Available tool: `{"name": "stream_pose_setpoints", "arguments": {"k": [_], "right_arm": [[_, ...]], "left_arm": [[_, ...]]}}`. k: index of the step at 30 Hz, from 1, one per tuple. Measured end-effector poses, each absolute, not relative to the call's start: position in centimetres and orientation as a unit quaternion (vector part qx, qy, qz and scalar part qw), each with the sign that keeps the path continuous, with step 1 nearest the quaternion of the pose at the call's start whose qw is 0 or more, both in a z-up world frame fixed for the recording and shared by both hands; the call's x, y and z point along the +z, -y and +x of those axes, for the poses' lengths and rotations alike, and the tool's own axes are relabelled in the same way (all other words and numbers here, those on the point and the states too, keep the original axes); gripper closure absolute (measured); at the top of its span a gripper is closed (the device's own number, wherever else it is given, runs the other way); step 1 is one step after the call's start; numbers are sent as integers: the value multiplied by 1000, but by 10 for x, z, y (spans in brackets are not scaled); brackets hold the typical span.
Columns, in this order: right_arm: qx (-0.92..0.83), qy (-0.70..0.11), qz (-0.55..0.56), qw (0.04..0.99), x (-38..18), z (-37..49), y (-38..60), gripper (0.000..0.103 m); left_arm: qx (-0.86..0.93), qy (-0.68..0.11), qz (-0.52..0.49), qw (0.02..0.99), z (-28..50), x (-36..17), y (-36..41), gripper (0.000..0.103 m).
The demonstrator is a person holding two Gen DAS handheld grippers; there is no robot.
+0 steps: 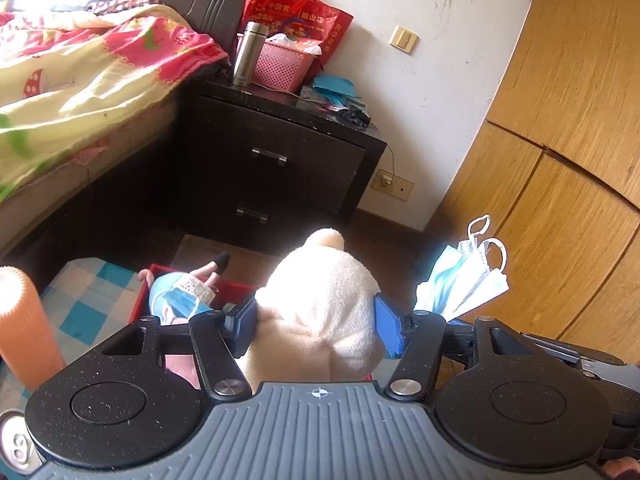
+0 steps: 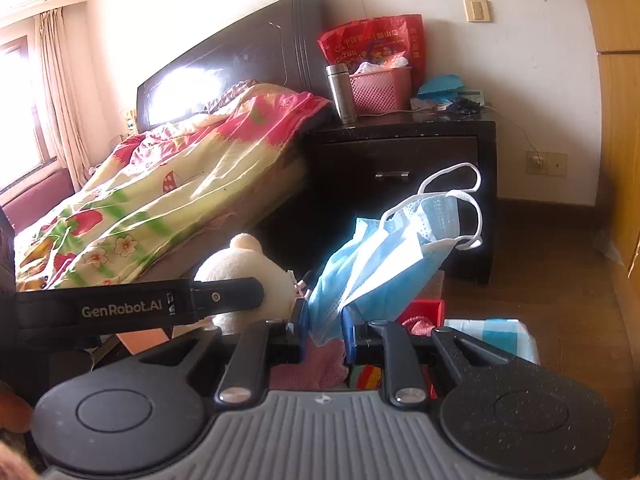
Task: Organize soft objects
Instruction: 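Lift the teddy bear with the left tool over the red box while the right tool carries the mask, then open the left tool to drop the bear into the box while the right tool drops the mask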
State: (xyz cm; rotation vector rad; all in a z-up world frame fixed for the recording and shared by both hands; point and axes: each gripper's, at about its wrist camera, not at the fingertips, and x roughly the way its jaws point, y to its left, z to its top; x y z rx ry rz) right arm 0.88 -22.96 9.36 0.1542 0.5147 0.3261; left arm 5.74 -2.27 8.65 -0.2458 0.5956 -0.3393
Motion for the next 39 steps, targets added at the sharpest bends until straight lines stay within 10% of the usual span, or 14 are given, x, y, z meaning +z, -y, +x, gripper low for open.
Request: {"name": "stream_pose_setpoints", "arguments": {"k": [14,23,39], "right_arm": [[151,-296,79,940,29,86,230,103],[136,-363,106,916,-19,112,244,84],[132,-320,90,934,41,57,240,82]], "left_arm": [[-126,-309,-96,938,113,52,35,41],[-114,-323,-93,935,115,46,28,37],[-107,-306,-60,944,63,66,20,33]]}}
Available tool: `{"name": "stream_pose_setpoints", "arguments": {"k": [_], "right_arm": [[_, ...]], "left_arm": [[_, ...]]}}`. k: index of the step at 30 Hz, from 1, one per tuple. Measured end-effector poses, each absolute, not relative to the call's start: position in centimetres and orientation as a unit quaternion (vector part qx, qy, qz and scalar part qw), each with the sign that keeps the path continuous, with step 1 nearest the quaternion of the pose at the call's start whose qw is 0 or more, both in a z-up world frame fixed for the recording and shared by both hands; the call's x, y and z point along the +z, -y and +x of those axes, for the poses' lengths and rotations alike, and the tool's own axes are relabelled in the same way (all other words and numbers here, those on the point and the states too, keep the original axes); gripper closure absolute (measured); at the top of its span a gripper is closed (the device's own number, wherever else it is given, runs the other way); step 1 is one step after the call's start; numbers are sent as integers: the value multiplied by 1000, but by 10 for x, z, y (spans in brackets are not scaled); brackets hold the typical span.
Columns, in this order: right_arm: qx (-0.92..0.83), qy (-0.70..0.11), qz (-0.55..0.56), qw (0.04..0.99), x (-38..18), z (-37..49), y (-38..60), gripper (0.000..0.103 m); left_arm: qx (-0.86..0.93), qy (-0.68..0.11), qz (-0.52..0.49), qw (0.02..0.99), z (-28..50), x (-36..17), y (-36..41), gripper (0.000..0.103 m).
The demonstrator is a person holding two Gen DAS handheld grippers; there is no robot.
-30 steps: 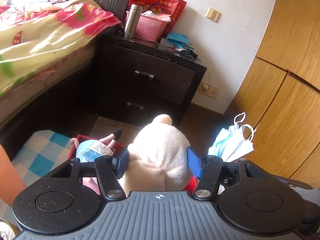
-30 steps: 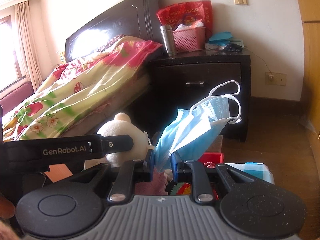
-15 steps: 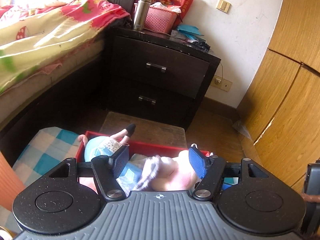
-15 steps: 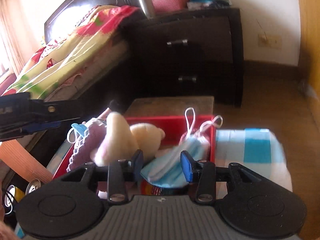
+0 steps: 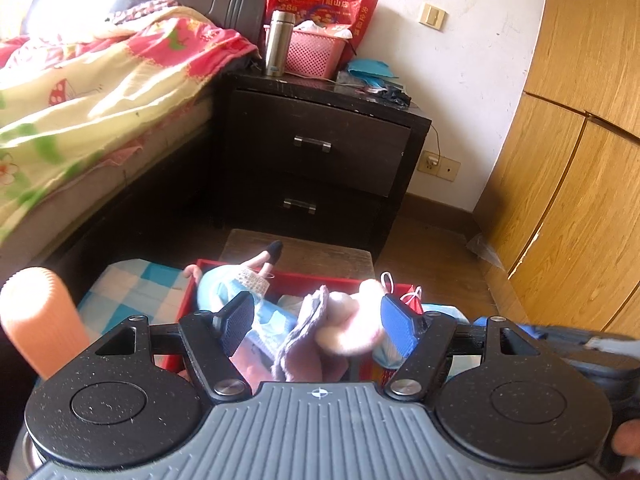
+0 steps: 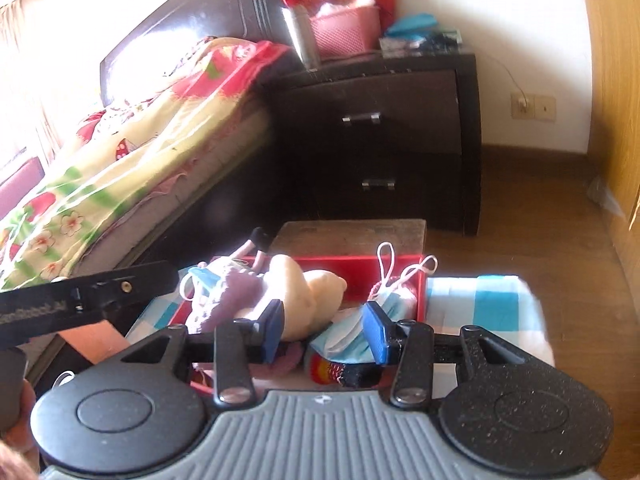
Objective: Organize soft objects
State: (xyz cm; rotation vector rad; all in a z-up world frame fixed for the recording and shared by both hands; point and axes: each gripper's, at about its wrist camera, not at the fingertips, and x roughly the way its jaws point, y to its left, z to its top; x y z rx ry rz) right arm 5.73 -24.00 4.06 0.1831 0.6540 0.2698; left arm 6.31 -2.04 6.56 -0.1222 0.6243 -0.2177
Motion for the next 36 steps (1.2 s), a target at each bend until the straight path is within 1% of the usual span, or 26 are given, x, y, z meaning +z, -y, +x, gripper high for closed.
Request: {"name": "stream_pose_setpoints", "arguments": {"k": [10,23,36], "right_arm": [[121,-297,72,944,63,20,238,80],[128,-283,70,948,68,-33,233,77],[136,-282,70,947,67,-61,232,76]], "left_arm": [[-94,-295,-28,950,27,72,19,27],[-99,-288,-6,953,-13,74,16,25],[-103,-295,9,950,-40,66,14,24]]}}
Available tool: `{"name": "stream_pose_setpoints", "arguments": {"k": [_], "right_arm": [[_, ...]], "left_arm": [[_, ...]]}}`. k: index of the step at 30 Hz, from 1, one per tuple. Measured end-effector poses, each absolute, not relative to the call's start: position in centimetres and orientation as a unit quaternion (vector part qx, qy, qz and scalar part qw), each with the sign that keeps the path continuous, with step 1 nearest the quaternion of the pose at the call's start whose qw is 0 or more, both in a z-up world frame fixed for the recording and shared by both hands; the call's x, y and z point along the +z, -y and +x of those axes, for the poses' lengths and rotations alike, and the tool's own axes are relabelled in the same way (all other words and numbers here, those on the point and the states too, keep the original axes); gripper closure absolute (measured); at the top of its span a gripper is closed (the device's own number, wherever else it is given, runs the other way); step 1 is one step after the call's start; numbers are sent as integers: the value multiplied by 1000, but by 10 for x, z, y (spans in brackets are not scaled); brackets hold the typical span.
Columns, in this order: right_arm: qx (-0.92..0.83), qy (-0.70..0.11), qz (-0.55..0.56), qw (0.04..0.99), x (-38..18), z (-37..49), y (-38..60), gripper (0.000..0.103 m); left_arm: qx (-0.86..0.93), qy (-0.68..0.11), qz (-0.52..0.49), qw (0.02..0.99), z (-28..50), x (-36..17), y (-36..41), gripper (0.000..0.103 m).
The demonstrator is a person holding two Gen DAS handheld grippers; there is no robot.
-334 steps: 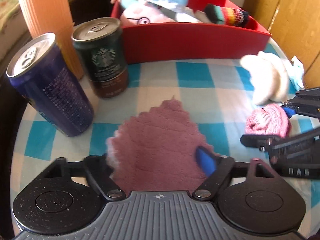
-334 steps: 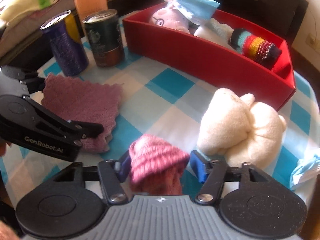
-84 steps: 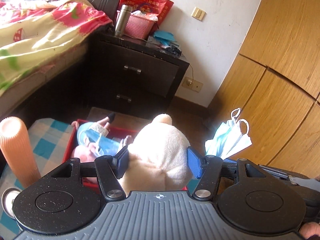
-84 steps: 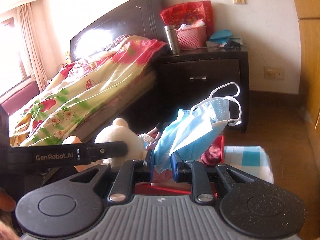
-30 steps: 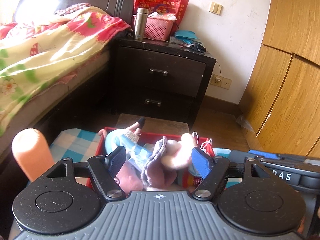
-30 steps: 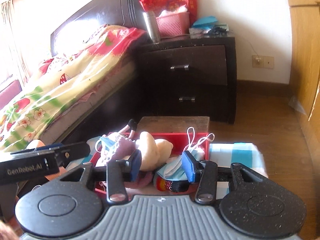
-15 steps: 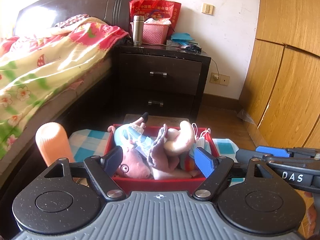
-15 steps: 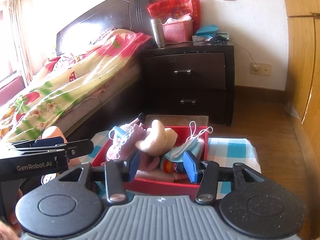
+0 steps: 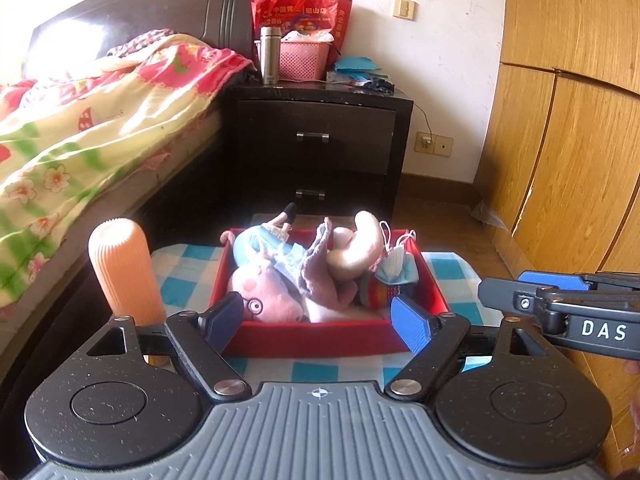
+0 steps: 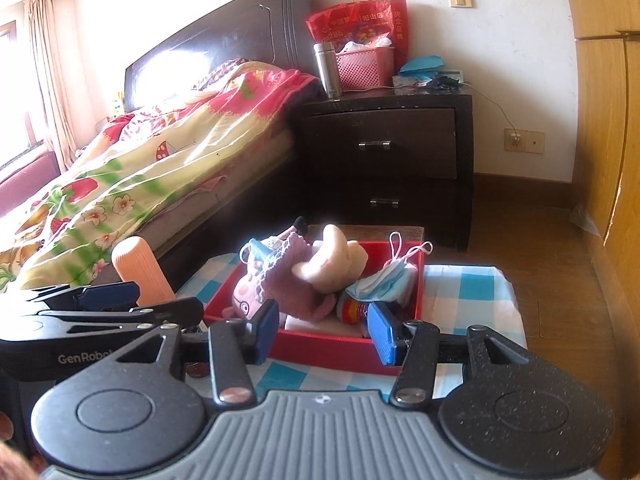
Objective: Organize soft objects
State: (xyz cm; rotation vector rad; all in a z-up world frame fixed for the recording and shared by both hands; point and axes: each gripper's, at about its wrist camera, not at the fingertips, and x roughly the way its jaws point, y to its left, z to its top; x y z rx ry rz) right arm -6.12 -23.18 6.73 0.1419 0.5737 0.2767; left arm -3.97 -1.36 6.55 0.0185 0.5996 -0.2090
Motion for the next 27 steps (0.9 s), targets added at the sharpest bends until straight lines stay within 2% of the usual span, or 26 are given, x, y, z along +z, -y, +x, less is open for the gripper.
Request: {"name": "stream_pose_setpoints", "arguments": {"k": [10,27], "right_arm": [[125,-270,52,953,66,-81,229,71],[123,-260,49,956,64,-89,222,70]], "left_arm": [[-109,-300,6,948,-52,61,13,23],[-104,-308,2,946,-52,57,15,22]]}}
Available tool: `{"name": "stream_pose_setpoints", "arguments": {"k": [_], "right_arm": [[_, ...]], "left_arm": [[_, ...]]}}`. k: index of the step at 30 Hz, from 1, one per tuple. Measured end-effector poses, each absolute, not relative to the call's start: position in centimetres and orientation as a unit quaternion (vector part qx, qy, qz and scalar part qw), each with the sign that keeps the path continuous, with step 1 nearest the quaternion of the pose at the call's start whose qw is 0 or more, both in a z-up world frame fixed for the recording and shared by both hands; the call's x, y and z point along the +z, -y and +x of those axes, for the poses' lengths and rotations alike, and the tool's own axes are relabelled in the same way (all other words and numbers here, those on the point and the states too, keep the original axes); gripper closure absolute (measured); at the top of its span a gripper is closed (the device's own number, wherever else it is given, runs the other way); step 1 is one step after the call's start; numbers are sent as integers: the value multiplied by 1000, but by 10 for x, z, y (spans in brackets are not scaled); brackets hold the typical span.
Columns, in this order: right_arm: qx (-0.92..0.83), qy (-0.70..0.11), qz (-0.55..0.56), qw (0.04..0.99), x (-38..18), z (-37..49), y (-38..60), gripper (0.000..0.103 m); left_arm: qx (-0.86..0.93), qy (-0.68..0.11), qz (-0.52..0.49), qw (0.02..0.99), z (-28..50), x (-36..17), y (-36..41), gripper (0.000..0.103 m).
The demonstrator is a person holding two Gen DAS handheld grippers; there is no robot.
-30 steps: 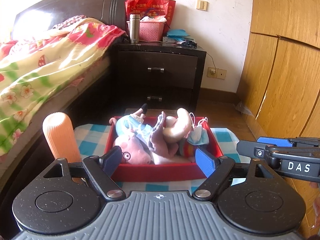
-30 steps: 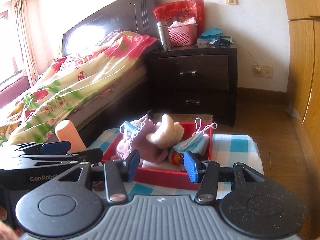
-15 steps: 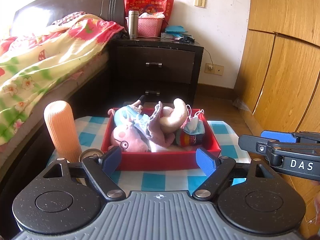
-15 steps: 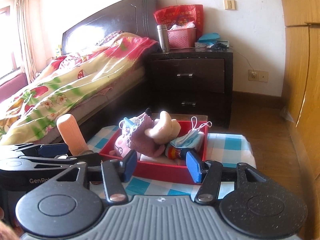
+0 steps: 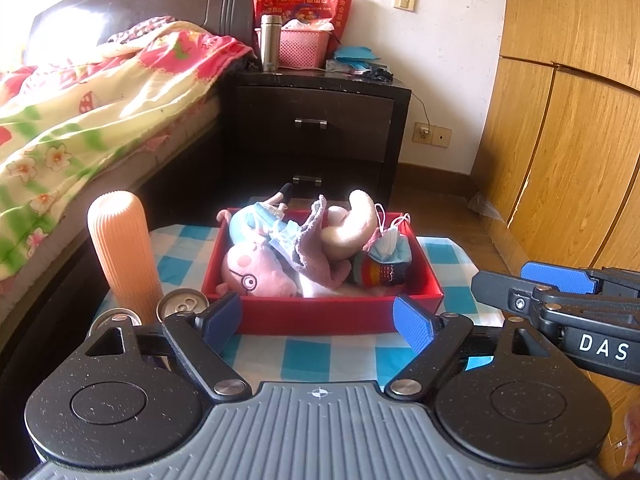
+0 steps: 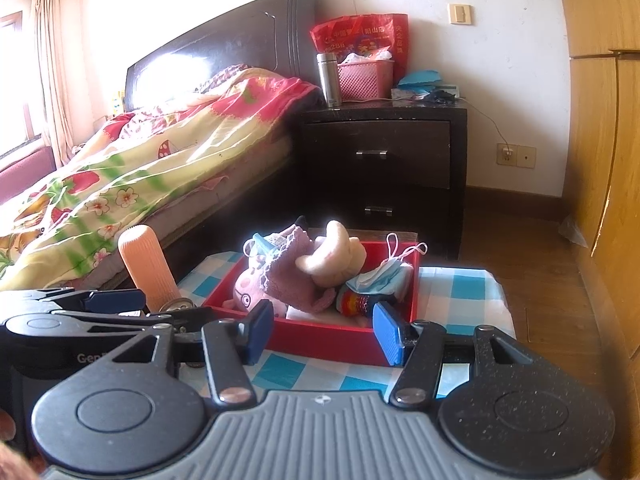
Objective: Organize soft objects
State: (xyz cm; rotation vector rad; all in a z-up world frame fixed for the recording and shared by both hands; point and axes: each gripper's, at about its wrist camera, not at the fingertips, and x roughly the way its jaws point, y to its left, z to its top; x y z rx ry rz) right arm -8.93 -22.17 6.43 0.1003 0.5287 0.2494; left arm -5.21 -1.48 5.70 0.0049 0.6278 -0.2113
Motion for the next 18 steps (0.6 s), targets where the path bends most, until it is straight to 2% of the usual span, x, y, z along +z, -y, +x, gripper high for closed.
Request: {"name": "stream_pose_setpoints", "arguments": {"k": [18], "right_arm": [[124,-255,60,957,63,-93,218,70]], "left_arm": [[-82,-305,-4,949,-53,57,14,21]]}}
